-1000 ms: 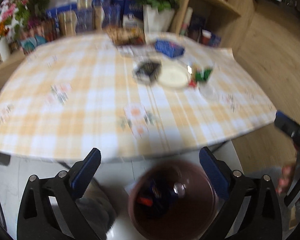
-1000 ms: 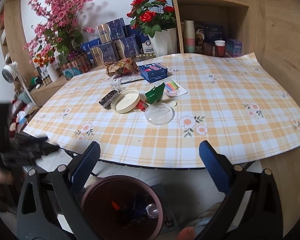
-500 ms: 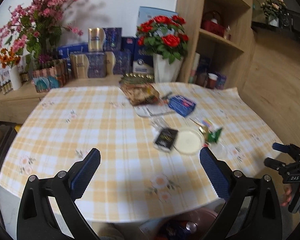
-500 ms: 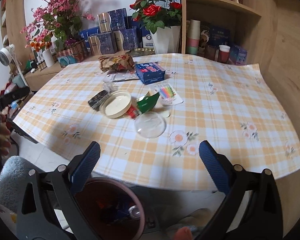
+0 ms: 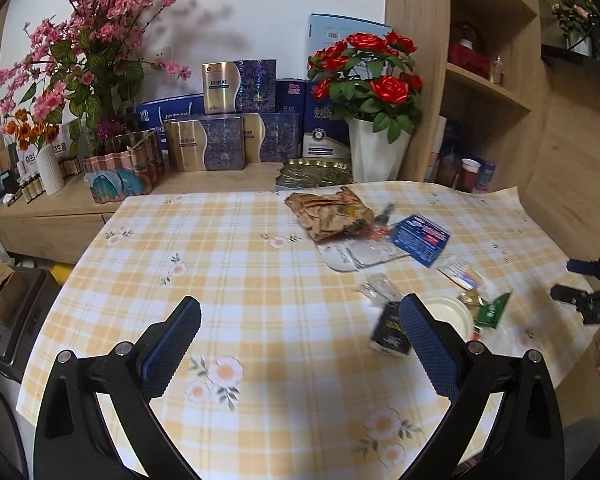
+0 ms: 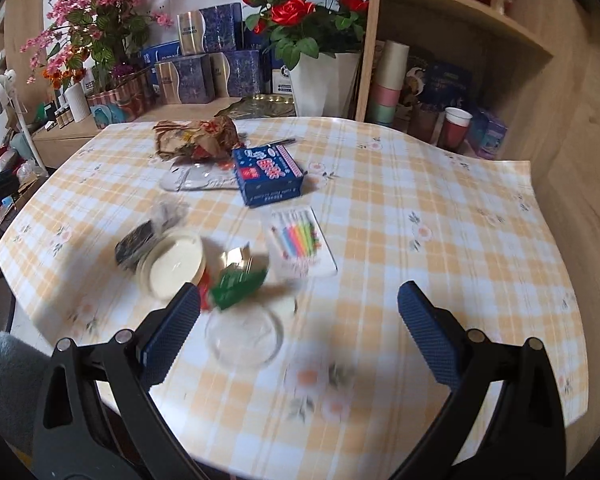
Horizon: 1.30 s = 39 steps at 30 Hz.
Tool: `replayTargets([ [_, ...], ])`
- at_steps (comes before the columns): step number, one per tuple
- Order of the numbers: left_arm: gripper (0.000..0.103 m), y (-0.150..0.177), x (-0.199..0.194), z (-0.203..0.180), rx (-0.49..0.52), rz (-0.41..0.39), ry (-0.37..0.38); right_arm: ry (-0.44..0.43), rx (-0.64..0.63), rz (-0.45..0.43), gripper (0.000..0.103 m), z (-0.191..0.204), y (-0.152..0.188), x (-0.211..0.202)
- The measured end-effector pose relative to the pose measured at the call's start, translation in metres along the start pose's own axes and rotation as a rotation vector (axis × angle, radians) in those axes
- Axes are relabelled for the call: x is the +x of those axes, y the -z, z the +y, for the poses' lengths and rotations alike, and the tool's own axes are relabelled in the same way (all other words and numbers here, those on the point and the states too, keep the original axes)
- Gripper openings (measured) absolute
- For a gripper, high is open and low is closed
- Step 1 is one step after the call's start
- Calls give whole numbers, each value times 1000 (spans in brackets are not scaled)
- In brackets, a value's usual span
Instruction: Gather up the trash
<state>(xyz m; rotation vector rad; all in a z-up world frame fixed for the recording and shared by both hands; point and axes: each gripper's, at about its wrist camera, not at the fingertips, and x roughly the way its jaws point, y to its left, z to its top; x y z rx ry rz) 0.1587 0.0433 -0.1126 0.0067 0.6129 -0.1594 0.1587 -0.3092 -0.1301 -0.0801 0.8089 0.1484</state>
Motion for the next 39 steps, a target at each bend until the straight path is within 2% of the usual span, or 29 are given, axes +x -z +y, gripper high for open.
replayTargets([
  [6,97,-11,31,13,-53,59,-2,-50,-19,49,97,-3,-53,61],
  [9,97,-13,45,19,-95,86,24,-72,-37,92,97,1,-76,95],
  [12,97,-16,64,30,-179,126,66,-98,-32,142,97,6,-97,131],
  [15,97,-20,78,37,-236,147,77,-122,-24,205,97,13,-114,166],
  [21,97,-33,114,58,-396,206,133,-127,-19,291,97,23,-129,213],
  [27,97,-48,153,66,-536,257,220,-155,-68,360,97,33,-134,234],
  [29,97,-55,172,69,-612,275,252,-148,-108,369,84,36,-134,237],
  [32,95,-64,198,68,-662,288,275,-177,-100,347,84,34,-135,232],
  [35,92,-66,232,60,-726,330,331,-183,-91,299,83,30,-136,218],
  [39,90,-58,261,60,-889,347,366,-174,-72,261,83,20,-134,205],
])
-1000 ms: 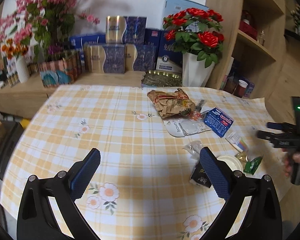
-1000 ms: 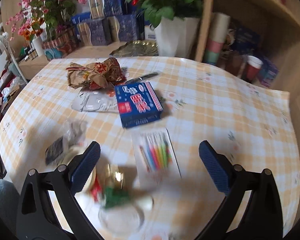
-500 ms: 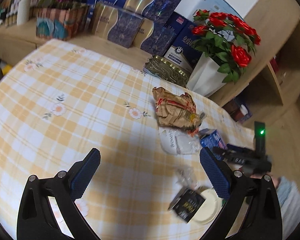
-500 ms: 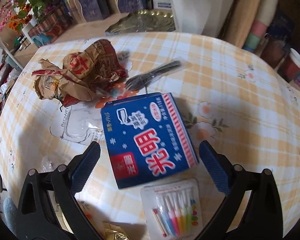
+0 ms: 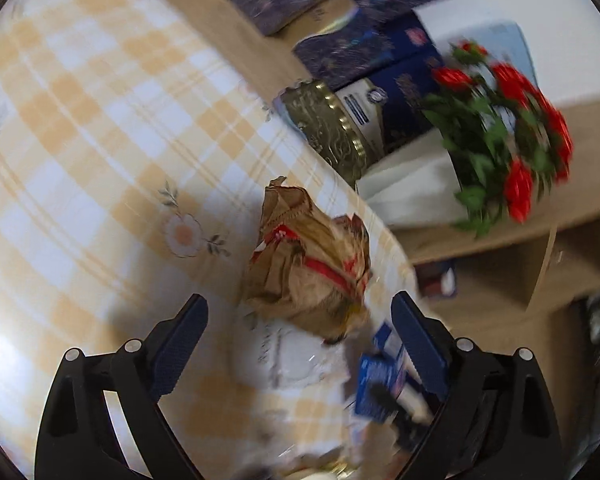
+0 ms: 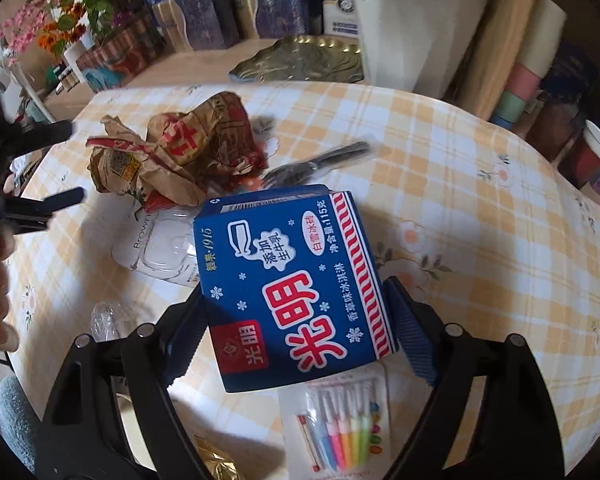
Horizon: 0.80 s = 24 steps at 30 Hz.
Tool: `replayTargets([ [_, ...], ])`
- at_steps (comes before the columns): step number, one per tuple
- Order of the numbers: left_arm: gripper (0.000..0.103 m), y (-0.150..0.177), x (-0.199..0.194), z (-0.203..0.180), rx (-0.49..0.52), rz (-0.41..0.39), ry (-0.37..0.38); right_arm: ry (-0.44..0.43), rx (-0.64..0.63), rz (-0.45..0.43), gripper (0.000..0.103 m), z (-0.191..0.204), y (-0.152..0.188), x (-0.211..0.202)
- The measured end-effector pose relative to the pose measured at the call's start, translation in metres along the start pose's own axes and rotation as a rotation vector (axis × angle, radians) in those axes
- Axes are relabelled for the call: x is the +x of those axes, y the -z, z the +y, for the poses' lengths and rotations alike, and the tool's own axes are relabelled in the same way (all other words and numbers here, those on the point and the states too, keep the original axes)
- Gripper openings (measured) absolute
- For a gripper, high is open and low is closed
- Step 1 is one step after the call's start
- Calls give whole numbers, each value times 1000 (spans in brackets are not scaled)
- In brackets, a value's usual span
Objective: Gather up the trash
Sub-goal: 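Grasp the blue milk carton with the right gripper while the left gripper grasps the brown paper bag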
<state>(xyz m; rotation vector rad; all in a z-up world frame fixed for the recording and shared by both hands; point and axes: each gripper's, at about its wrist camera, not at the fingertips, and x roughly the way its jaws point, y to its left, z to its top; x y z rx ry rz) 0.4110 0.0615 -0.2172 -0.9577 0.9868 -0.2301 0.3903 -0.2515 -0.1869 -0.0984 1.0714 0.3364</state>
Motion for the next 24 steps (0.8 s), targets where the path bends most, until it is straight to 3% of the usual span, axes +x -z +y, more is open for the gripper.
replayTargets([
  [3,90,-3,14,1,-73,-7,34,-3,22,-14,83,-11,4,-6],
  [7,88,-3,35,-9,-76,-18,-14,-10,33,-31,83,-19,8,-13],
  [10,76,-2,48,-8,-75,-33,-58,-10,40,-44,83,-24,13,-18],
  [11,64,-2,52,-8,-70,-26,-68,-7,44,-47,83,-26,16,-21],
  [14,57,1,51,-10,-42,-25,-56,-4,58,-62,83,-32,23,-29],
  [19,56,7,13,-31,105,-62,-7,3,67,-116,83,-33,35,-54],
  [24,56,14,-43,-55,243,-136,-39,-1,91,-181,83,-25,46,-85],
])
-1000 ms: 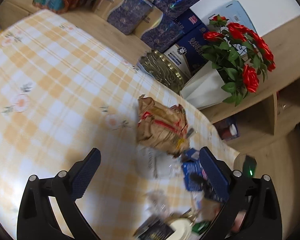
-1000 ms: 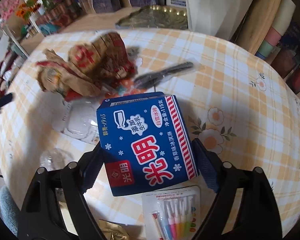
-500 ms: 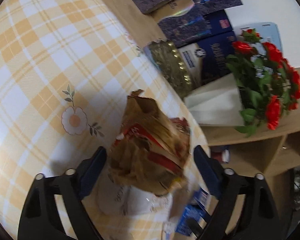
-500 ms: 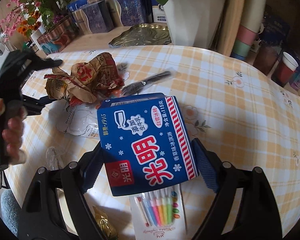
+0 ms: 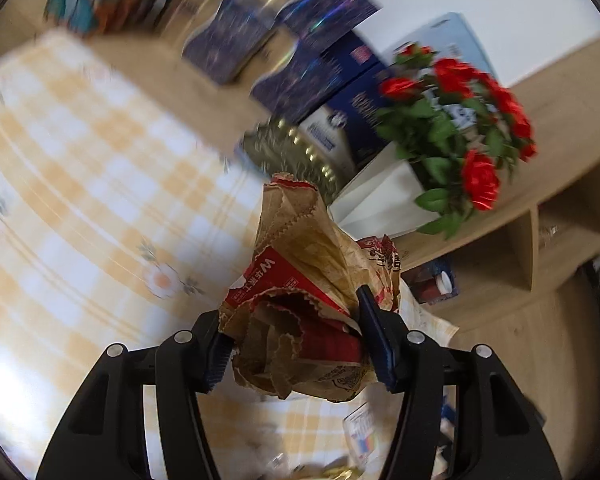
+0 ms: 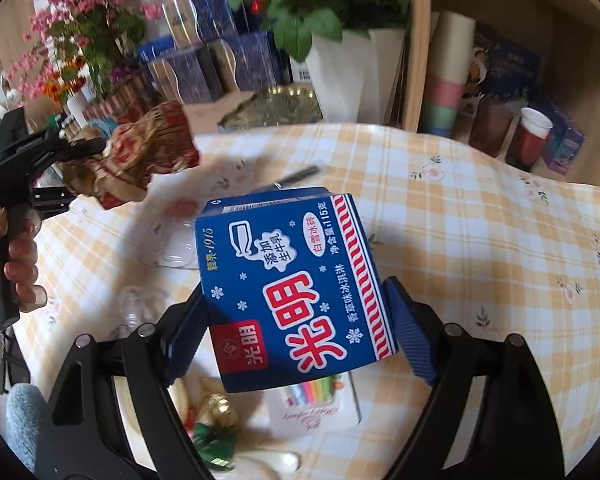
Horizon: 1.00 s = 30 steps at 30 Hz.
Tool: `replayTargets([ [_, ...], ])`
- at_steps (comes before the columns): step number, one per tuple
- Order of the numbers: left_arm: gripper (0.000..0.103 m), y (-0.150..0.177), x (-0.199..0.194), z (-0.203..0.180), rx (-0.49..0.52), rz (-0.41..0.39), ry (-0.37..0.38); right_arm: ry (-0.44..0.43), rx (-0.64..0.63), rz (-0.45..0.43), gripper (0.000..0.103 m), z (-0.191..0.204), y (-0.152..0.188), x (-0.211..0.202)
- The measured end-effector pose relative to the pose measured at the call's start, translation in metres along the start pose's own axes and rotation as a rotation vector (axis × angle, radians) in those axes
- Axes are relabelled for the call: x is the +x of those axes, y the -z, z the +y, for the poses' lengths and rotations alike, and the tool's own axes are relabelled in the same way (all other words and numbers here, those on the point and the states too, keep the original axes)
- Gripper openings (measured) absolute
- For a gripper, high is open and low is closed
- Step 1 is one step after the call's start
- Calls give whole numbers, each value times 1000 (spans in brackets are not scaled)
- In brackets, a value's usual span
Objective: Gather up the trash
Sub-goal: 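Grasp the blue milk carton with the right gripper while the left gripper grasps the brown paper bag, then carry the carton and paper bag over the brown bin and open both grippers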
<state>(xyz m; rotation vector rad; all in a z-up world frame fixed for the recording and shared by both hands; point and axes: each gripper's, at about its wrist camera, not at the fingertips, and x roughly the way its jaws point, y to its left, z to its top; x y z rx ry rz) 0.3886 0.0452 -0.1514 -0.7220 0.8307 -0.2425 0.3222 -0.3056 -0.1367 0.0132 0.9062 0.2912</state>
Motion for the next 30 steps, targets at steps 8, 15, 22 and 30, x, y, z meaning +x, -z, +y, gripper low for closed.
replayTargets([
  [8,56,26,-92,-5,172,-5,-75,-15,-17,-50,83,32,22,-57],
  [15,56,78,-156,-2,226,31,-50,-41,25,-91,83,56,59,-110],
  [22,56,145,-203,-13,349,92,-32,-55,37,-131,83,80,104,-159],
  [30,56,242,-233,-24,569,194,-19,-51,50,-169,83,96,160,-198],
])
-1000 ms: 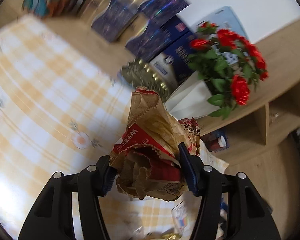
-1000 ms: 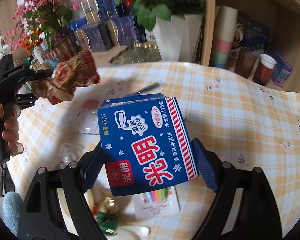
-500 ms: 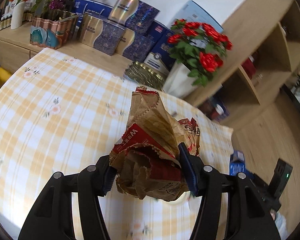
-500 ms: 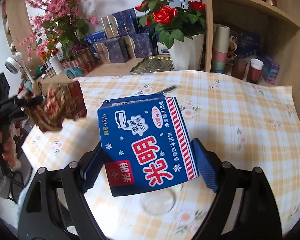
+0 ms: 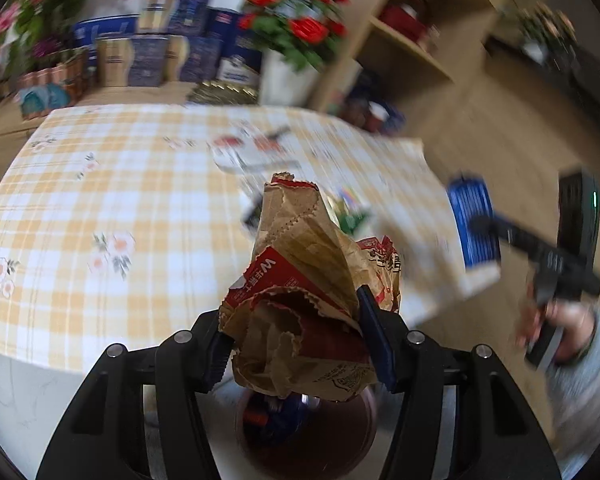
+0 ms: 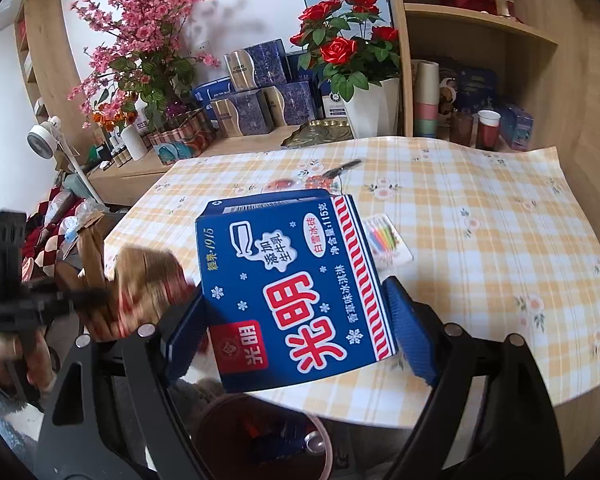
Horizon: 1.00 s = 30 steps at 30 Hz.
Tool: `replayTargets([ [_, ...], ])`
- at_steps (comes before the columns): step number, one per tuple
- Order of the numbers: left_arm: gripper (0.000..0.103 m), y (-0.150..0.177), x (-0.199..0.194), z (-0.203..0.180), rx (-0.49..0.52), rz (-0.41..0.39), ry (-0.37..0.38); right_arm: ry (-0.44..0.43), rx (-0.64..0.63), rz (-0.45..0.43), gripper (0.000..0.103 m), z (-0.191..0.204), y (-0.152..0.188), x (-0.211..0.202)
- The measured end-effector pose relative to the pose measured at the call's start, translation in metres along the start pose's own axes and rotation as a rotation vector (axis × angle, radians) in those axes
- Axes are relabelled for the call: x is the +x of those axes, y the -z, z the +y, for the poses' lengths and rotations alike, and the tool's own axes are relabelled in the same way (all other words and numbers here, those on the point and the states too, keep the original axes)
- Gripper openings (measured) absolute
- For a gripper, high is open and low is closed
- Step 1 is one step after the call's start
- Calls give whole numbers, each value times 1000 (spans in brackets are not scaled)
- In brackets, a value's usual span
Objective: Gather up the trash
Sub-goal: 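Carry the carton and paper bag over the brown bin and open both grippers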
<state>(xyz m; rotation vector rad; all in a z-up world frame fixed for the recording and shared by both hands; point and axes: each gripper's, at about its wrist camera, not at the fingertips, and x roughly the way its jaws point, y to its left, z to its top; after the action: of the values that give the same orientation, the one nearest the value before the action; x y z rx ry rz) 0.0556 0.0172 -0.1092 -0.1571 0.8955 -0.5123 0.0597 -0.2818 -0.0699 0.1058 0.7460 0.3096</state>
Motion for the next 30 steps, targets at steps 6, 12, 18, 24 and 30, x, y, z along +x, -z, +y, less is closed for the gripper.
replayTargets([
  [6,56,61,15,-30,158,115,3,1,22,12,83,1,36,-14],
  [12,57,107,44,-49,341,214,-16,0,58,29,83,-3,65,-19],
  [18,57,135,84,-62,453,306,-59,-4,89,53,83,-5,83,-20],
  [24,58,150,122,-69,484,377,-63,4,106,71,83,-9,96,-20],
  [30,78,149,127,-64,397,358,3,-17,135,101,83,-9,112,-14],
])
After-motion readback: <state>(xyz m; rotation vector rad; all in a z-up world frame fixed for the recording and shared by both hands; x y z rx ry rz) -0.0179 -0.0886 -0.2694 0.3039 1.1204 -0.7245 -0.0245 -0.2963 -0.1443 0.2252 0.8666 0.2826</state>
